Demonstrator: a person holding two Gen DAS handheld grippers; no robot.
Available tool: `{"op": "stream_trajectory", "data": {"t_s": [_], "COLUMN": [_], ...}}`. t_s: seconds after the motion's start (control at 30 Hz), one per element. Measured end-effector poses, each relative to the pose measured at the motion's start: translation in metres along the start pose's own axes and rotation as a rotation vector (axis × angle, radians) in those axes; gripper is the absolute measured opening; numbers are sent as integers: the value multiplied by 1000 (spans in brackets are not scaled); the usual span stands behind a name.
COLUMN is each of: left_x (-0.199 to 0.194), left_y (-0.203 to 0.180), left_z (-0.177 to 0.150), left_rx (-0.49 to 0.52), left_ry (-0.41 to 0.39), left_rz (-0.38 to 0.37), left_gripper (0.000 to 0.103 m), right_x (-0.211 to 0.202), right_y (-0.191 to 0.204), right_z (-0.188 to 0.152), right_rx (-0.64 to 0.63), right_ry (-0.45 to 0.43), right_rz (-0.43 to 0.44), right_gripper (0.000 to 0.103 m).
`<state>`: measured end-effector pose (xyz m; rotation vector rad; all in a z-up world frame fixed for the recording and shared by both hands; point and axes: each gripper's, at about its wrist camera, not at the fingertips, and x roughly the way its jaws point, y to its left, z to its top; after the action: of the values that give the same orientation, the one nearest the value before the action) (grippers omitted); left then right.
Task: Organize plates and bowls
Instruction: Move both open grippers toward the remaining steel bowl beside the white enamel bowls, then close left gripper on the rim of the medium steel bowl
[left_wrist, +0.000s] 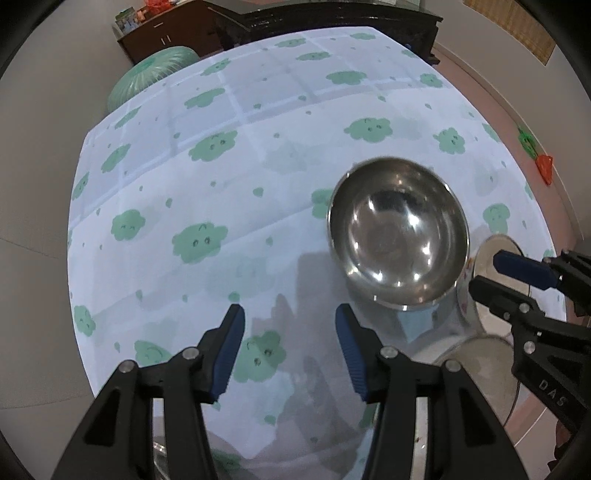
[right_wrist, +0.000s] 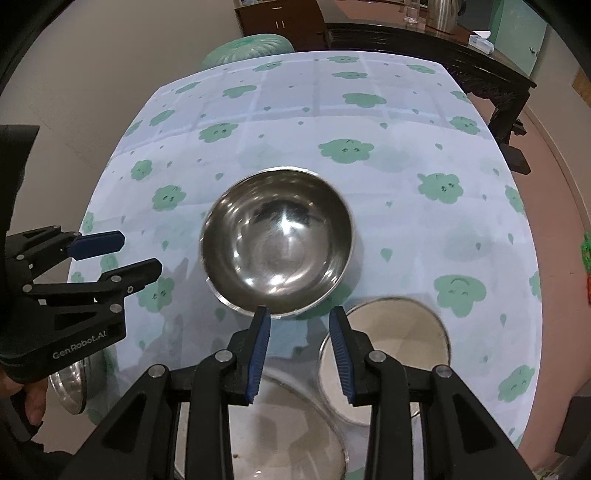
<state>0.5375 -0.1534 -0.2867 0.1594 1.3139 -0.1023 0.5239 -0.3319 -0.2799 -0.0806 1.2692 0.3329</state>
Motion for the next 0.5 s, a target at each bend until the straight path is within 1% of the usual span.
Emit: {"op": "stream_trajectory", "data": {"t_s": [0.17,0.5], "left_x": [4,23], "left_y": [-5,-16], "left_z": [12,27], "left_rx": [0,12], "left_ry": [-7,14], "left_rz": [2,18], "left_gripper": [52,52], "right_x": [6,20], "right_y": [-9,-20], "right_z": [10,26], "right_rx": [0,9], "right_ry": [3,10], "right_rz": [-7,-18], "right_gripper": [36,36]}}
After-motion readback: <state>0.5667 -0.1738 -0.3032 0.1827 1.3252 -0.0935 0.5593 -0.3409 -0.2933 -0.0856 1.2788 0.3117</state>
